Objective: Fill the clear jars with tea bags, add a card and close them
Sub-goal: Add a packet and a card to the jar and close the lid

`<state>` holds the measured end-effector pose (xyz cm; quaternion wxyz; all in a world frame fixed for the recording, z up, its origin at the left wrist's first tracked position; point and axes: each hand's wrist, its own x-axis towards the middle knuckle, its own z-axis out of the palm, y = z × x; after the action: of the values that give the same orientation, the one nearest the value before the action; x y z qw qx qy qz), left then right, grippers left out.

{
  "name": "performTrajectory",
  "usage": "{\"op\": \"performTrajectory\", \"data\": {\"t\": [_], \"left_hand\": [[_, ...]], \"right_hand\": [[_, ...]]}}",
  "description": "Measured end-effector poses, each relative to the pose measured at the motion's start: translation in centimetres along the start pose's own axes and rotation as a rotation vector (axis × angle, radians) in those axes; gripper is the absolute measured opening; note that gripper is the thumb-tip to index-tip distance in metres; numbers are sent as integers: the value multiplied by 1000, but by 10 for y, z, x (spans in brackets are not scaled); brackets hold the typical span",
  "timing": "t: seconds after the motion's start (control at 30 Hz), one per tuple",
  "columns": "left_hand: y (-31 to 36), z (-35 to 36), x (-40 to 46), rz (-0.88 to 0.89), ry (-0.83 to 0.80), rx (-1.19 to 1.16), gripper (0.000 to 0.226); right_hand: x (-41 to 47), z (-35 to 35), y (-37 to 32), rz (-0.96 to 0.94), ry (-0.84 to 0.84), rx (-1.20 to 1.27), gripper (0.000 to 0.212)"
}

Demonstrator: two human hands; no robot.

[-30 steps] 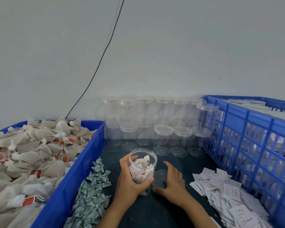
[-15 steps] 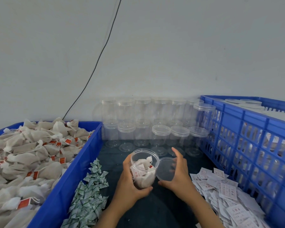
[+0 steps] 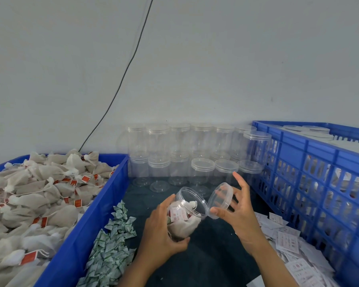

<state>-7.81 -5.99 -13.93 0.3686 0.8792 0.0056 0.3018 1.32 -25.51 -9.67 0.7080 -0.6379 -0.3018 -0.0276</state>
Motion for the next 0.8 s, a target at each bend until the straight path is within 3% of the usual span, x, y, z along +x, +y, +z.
{"op": "performTrajectory", "data": {"t": [0.2, 0.33, 0.47, 0.57, 0.63, 0.8], "left_hand": [[8, 2, 2, 153, -129, 187, 98], [9, 0, 3, 161, -137, 150, 99], [8, -2, 5, 139, -155, 52, 101], [2, 0, 4, 54, -155, -106, 111], [-3, 4, 2, -99, -107, -266, 117], [-6, 12, 1, -322, -60, -472, 104]], "right_hand": [[-9, 27, 3, -49, -73, -170, 78], [-13, 32, 11, -128, -109, -304, 66], [-13, 34, 15, -105, -150, -244, 60], [-12, 34, 15, -106, -124, -266, 55], [-12, 34, 16, -87, -79, -265, 52], [-13, 36, 20, -11, 46, -253, 49]]}}
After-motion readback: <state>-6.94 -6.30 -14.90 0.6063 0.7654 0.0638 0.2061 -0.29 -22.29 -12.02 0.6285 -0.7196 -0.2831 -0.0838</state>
